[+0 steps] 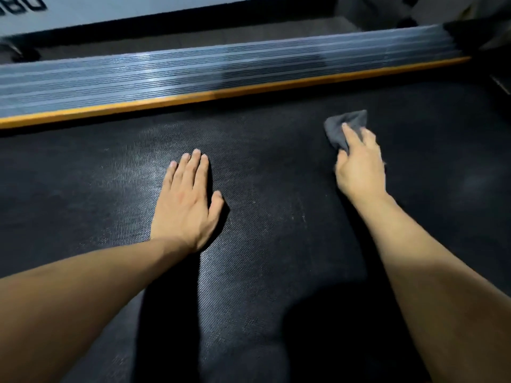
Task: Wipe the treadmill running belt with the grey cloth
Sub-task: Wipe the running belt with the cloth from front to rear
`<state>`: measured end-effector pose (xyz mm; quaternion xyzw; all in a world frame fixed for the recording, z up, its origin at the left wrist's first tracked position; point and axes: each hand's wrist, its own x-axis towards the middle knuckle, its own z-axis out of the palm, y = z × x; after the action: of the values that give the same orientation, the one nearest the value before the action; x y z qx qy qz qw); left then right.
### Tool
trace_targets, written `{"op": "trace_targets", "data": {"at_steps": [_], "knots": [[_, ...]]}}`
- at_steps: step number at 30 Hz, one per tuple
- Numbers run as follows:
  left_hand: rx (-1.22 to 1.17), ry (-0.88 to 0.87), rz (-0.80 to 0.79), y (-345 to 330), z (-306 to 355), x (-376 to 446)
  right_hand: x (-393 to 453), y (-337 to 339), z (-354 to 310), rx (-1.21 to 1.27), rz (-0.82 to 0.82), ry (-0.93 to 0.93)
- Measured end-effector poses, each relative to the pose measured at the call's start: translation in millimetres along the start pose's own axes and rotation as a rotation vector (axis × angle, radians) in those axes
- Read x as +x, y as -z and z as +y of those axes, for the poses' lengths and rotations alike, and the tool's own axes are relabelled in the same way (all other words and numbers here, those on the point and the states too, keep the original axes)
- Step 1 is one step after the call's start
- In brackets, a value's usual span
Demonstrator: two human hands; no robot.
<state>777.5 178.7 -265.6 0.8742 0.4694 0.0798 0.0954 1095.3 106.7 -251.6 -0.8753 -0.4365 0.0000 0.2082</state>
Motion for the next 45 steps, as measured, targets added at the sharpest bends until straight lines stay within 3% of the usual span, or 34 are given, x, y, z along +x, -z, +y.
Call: {"op": "trace_targets", "data": {"at_steps": [2, 6, 9, 12, 16, 19, 22, 26, 29, 34, 36, 39, 43, 45], "knots": [[0.007, -0.003, -0.011, -1, -1, 0, -14, -2, -19, -0.012, 0.024, 0.05], [0.014, -0.023, -0.012, 0, -1, 1, -81, -36, -105, 0.08, -0.036, 0.335], [0.005, -0.041, -0.024, 3, -3, 1, -106, -41, -134, 0.147, -0.118, 0.351], [0.004, -0.043, -0.032, 5, -2, 1, -87, -26, -90, 0.092, -0.067, 0.299], [0.008, -0.026, -0.02, 4, 0, 1, -56, 10, -2, -0.04, 0.037, 0.02], [0.02, -0.045, -0.009, 1, -1, 2, -57, 18, 11, -0.05, 0.036, -0.059], [0.022, -0.042, -0.012, 0, -2, 2, -93, 2, -34, -0.046, 0.044, 0.142], [0.003, -0.056, -0.009, 2, -2, 2, -156, -19, -101, 0.075, -0.094, 0.37], [0.003, -0.061, 0.001, 2, -4, 3, -148, -14, -87, 0.052, -0.132, 0.44], [-0.006, -0.04, -0.005, 2, -2, 3, -103, 24, 14, -0.089, -0.02, 0.063], [0.0, -0.033, -0.006, 1, -1, 5, -100, 30, 26, -0.084, -0.018, -0.011], [0.011, -0.032, -0.026, 1, -1, 3, -126, 20, -18, -0.101, -0.019, 0.076], [-0.009, -0.027, -0.032, 5, -1, 2, -217, 5, -104, 0.016, -0.184, 0.385], [-0.022, -0.023, -0.042, 5, 0, 4, -243, 6, -120, 0.042, -0.247, 0.439]]}}
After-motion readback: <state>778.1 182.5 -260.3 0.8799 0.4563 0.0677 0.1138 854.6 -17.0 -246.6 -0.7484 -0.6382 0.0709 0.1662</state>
